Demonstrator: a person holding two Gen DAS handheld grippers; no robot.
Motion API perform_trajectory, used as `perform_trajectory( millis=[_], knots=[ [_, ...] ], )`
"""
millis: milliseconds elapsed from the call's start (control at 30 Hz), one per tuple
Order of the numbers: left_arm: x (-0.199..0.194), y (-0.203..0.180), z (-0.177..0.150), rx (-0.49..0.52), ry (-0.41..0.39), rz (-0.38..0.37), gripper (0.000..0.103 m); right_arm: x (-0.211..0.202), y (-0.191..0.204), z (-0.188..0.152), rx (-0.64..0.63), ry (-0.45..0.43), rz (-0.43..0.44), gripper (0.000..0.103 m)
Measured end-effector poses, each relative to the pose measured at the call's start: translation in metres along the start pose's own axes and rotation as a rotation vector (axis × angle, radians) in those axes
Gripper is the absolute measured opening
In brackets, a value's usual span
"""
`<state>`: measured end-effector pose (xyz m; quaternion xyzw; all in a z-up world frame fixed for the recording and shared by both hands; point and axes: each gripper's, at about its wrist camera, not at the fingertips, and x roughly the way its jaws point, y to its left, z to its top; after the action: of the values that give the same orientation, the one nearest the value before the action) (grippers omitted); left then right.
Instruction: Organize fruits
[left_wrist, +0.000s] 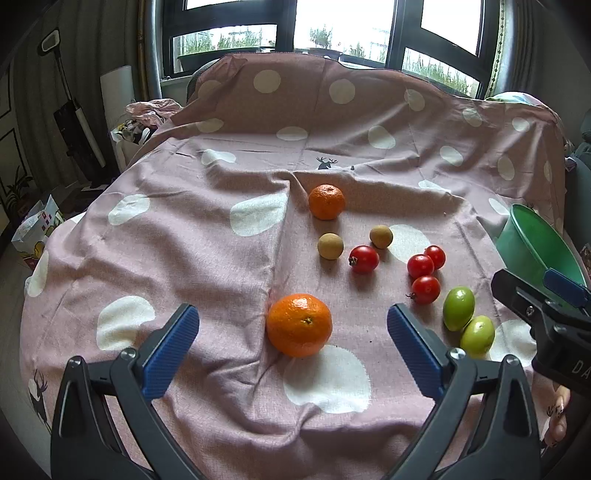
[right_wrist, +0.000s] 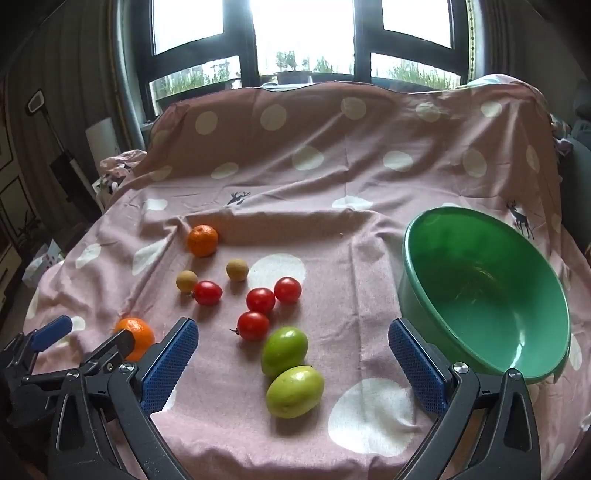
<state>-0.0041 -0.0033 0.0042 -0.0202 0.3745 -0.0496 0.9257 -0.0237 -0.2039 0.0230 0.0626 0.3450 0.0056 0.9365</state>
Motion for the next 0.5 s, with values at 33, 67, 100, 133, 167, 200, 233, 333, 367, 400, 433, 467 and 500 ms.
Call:
perform_trajectory(
  millis=[33,67,100,133,167,200,233,333,367,400,433,467,500],
  knots=[
    [0.0002,0.0002,0.0,-0.002,0.001,-0.005,0.101,0.0007,0.0011,0.0006,0.0,0.001,0.001,0.103],
    [0.0004,0.0003,-0.0002,-0.002,0.003,-0.009,0.101,0.0015,0.0024,0.0013,-0.002,0.002,0.0,0.103],
    [0.0003,-0.0002,-0.0002,-0.002,0.004,-0.012,0.1,0.0023,0.0038,0.002,-0.002,0.003,-0.002,0.103],
    [-0.0001,-0.0004,-0.0005,0.0,0.003,-0.015,0.1,0.0032,0.0053,0.0028,-0.002,0.003,-0.004,0.103],
    [-0.0006,-0.0012,-0.0007,0.002,0.002,-0.017,0.1,0.0043,0.0071,0.0037,-0.002,0.005,-0.005,0.103],
    [-0.0009,-0.0017,-0.0008,0.003,0.002,-0.019,0.099,0.0011,0.0074,0.0002,-0.002,0.001,-0.009,0.103],
    [-0.0011,-0.0021,-0.0008,0.005,0.002,-0.021,0.099,0.0011,0.0079,-0.0003,-0.001,0.0,-0.012,0.103],
    [-0.0009,-0.0031,-0.0009,0.007,0.01,-0.027,0.099,0.0013,0.0069,-0.0006,0.002,0.001,-0.011,0.103],
    [-0.001,-0.0031,-0.0009,0.006,0.012,-0.031,0.099,0.0012,0.0067,-0.0006,0.003,0.001,-0.008,0.103],
    [-0.0015,-0.003,-0.0008,0.004,0.011,-0.037,0.099,0.001,0.0064,-0.0006,0.005,0.002,-0.003,0.103],
    [-0.0019,-0.0029,-0.0007,0.001,0.012,-0.042,0.098,0.0014,0.006,-0.0005,0.008,0.009,0.001,0.103],
    [-0.0021,-0.0026,-0.0006,-0.004,0.016,-0.046,0.098,0.0014,0.0053,-0.0005,0.014,0.011,0.009,0.103],
    [-0.0019,-0.002,-0.0001,-0.009,0.021,-0.052,0.098,0.0013,0.0046,-0.0005,0.019,0.009,0.018,0.103]
  ],
)
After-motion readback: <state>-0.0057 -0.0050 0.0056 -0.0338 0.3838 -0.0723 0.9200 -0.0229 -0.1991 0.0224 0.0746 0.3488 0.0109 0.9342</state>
